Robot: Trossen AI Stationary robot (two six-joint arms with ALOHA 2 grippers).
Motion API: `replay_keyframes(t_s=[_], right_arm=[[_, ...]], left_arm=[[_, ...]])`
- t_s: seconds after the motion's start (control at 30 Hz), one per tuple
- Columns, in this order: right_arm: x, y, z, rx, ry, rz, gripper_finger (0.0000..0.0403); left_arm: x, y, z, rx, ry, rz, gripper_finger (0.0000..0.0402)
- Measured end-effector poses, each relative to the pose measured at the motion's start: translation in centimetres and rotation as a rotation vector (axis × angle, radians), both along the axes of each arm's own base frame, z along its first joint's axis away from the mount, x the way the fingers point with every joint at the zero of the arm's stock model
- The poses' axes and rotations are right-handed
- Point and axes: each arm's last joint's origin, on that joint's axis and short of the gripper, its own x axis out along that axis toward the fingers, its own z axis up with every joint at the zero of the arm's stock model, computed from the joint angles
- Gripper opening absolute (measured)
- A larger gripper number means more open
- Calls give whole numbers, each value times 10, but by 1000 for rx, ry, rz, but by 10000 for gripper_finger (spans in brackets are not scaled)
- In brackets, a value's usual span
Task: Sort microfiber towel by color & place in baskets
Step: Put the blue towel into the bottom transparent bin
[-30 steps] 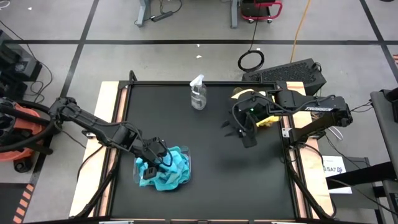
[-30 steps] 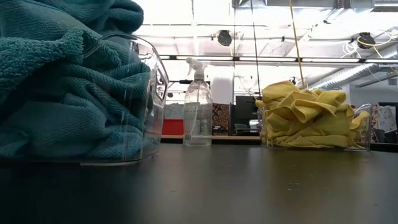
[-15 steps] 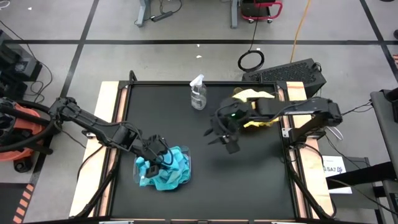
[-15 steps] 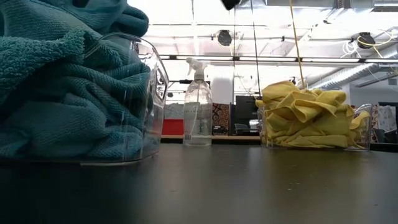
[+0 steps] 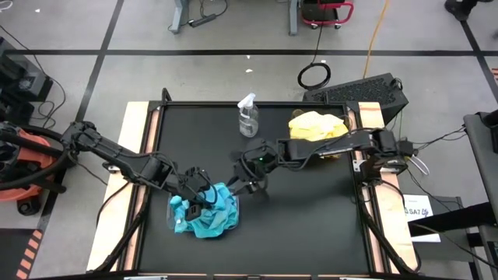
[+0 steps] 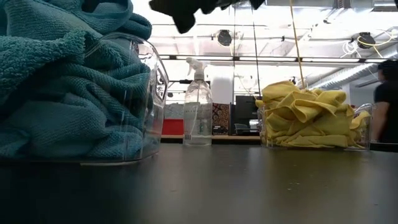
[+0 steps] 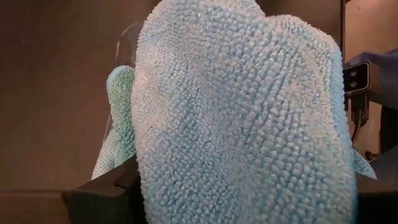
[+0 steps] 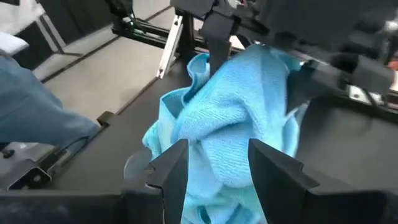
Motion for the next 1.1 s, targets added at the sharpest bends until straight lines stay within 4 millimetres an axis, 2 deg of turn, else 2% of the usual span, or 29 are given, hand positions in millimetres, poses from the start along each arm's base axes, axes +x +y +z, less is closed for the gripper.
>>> replay_keyframes(t_s=[0.33,0.57,0.63,0.77,0.93,1.1], right_arm=[[19,0,-19,1,-55,-43,160],[32,6,-42,13,-46,-37,154],[35,10,-52,6,-23,-23,130],[37,18,-60,3,-15,30,22],[38,13,-68,3,16,16,3],[42,10,-91,66,121,9,2]], left_arm=[[2,-1,2,-14,-26,4,271],[2,-1,2,-11,-30,8,271],[2,-1,2,-4,-33,13,271],[3,0,2,19,-43,32,271],[2,1,4,17,-48,32,284],[0,2,29,6,-136,25,312]])
